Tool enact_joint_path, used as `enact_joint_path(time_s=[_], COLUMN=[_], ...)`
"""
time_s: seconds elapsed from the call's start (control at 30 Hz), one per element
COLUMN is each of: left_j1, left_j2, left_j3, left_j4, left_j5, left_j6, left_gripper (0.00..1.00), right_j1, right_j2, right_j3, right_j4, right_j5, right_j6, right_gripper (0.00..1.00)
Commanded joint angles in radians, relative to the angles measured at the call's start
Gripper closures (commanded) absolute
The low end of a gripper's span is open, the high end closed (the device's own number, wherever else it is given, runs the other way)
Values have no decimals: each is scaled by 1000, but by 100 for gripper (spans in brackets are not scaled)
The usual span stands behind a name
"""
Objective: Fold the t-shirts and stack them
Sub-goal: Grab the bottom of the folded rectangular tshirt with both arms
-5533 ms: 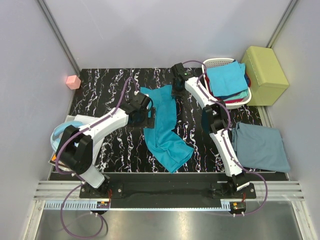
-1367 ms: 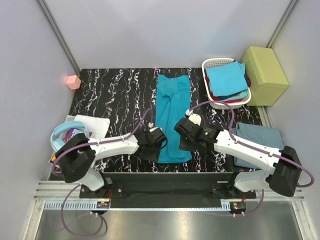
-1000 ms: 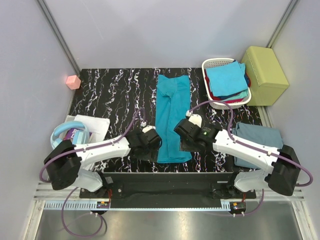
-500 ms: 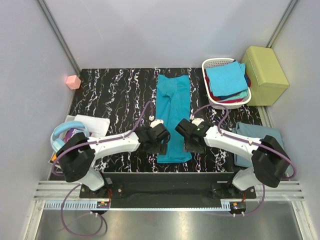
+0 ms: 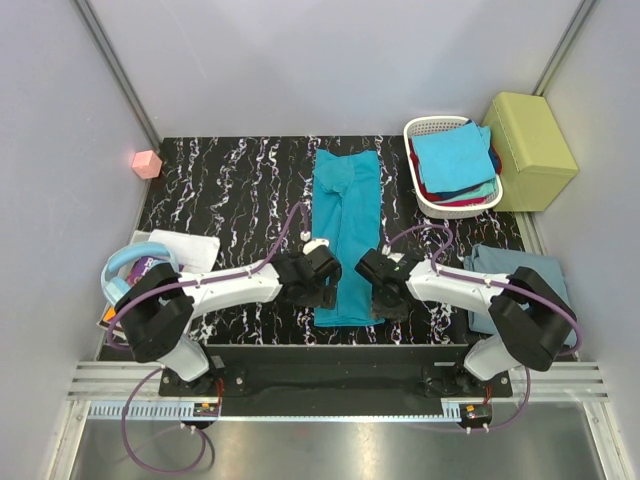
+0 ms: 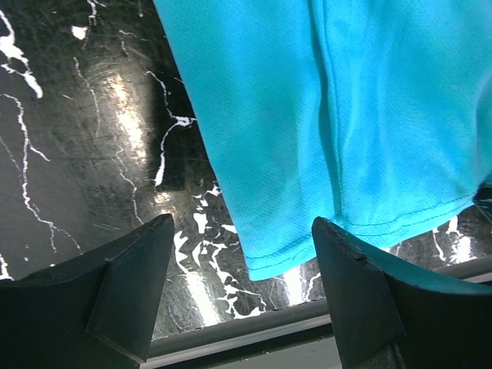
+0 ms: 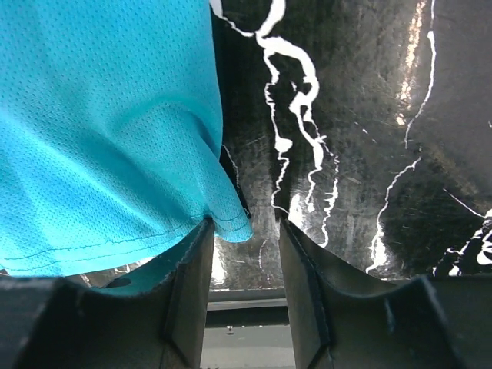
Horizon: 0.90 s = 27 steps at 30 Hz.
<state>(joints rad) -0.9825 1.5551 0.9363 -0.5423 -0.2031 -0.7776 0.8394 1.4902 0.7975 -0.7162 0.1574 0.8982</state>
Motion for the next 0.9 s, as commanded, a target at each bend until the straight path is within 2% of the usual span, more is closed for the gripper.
enact_joint_path(time_s=[0.0,0.33,0.67,0.87], left_j1=[4,2,-33,-61], left_j2=[8,6,20,43], left_j3=[1,-36,-50,-33], left_j4=[48,64,96,102], left_j5=[31,62,96,99], left_j6=[-12,-35,-60,-72], left_gripper=[23,27,28,39], right_j1=[-5,-5,-3,-3], right_j2=[16,51,54,53], right_j3=[-3,-18,-14,-15], right_j4=[40,66,63,58], right_j5=[-15,-25,-22,-15], right_j6=[8,7,5,2], right_gripper=[54,57,56,57])
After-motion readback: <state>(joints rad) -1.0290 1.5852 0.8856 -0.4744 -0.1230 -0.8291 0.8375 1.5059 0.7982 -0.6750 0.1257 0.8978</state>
